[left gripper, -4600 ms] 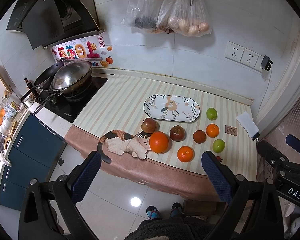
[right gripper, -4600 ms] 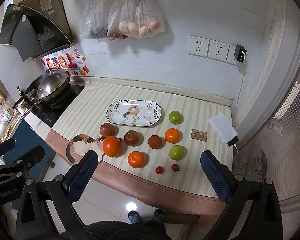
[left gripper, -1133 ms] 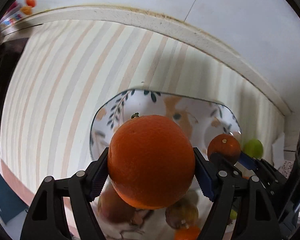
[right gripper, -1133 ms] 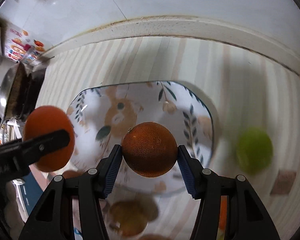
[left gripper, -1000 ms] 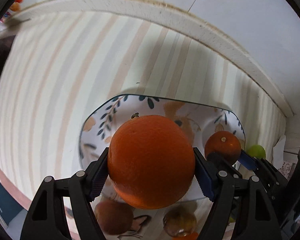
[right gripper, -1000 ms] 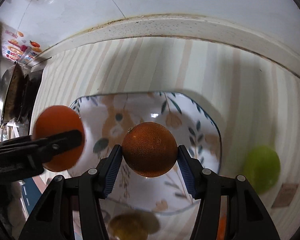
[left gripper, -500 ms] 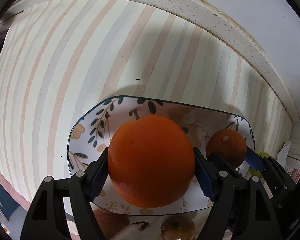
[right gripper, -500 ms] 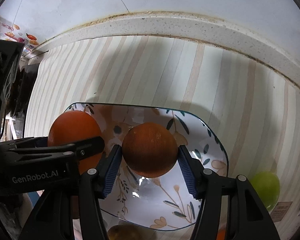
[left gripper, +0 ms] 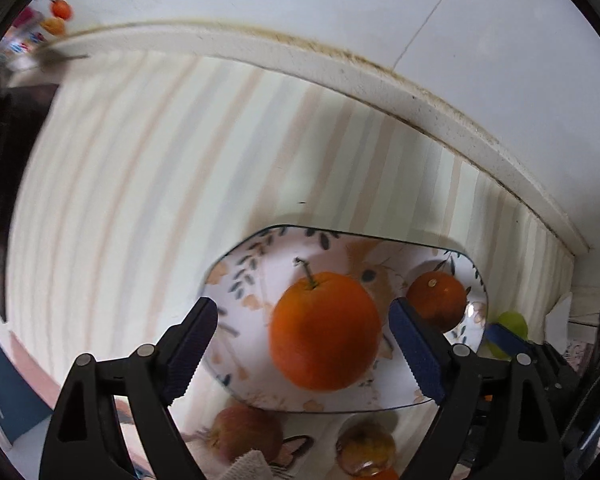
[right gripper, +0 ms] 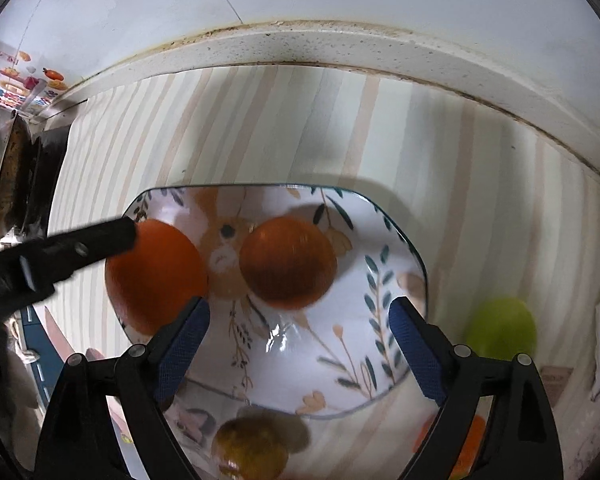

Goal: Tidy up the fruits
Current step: 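Carry both fruits onto the floral plate and open both tools, then lift both open tools away from the plate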

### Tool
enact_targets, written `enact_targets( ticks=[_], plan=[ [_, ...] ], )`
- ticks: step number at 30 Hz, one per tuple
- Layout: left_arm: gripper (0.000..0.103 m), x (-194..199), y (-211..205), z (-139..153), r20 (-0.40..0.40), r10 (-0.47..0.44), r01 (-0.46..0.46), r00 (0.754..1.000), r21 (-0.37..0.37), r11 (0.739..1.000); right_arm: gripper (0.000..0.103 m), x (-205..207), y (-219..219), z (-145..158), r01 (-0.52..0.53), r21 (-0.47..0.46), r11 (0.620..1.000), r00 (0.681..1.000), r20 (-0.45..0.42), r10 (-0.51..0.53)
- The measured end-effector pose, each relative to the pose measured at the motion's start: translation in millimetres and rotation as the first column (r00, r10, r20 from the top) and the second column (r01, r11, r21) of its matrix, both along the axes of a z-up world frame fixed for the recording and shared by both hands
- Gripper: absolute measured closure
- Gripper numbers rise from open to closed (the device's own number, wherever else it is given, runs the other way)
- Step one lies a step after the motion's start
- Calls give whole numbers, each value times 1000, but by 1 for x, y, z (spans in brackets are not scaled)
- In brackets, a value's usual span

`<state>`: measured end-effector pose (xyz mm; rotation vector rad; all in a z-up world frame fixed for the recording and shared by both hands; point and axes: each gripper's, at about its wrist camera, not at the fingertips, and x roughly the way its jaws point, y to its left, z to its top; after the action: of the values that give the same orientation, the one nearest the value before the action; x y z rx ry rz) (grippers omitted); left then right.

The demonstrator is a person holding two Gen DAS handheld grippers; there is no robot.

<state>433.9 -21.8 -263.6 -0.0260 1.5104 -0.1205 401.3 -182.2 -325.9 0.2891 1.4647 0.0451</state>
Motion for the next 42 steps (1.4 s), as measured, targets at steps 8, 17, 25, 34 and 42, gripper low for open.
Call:
enact_targets(
  ticks=[8,17,25,34,42],
  plan=[
    [15,-49,15,32,106,29,-34,994,50,998,10,-47,2,43,-2,-66,998,998,56,6],
    [15,-112,20,76,220,15,-29,975,62,998,10,-100,13,96,10,-89,996,990,140,2],
    [15,-156,25,115,283,5,-13,959,27,1000,10,-139,24,138,12,-75,997,979,203,3],
    [15,-182,42,141,325,40,-44,945,5,999,10,-166,32,172,14,-29,999,967,253,-6],
    [15,-168,60,107,248,84,-97,965,38,995,10,-154,-6,161,111,14,994,968,223,-111]
  ],
)
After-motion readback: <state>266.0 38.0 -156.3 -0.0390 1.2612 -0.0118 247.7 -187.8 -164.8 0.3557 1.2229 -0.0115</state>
